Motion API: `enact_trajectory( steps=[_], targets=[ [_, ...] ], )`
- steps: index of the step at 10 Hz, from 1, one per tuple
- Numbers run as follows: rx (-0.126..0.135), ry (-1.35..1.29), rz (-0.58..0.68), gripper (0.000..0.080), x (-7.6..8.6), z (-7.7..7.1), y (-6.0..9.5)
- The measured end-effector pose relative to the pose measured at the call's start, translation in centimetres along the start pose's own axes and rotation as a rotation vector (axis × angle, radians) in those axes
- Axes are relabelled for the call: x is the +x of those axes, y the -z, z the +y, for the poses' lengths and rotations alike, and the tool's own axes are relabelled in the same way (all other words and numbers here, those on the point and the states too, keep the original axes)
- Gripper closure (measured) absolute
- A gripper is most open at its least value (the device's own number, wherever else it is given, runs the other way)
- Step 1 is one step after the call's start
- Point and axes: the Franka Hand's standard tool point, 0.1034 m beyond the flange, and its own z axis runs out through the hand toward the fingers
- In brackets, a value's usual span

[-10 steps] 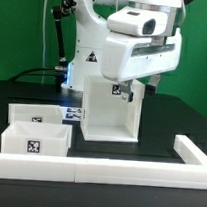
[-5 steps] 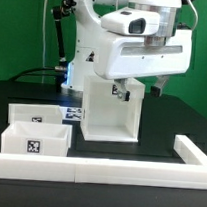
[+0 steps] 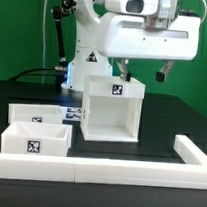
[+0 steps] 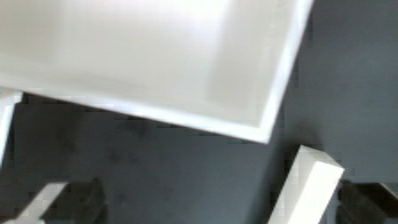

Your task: Assemble drawer

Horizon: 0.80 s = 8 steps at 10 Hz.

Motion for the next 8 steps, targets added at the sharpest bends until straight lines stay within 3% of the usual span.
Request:
enact_trajectory(
  steps=[2,5,7,8],
  targets=[
    [-0.007,-0.022,0.006,0.0150,-1.8,-0.4,0.9],
    [0.001,-0.037,0.003,0.0150,-4.5,-1.1,-1.3],
    [0.009,-0.038,-0.012,0.0150,-5.1,-1.7,-2.4],
    [0.008,-0.038,-0.008,0.0150,-5.0,-1.6,-2.3]
  ],
)
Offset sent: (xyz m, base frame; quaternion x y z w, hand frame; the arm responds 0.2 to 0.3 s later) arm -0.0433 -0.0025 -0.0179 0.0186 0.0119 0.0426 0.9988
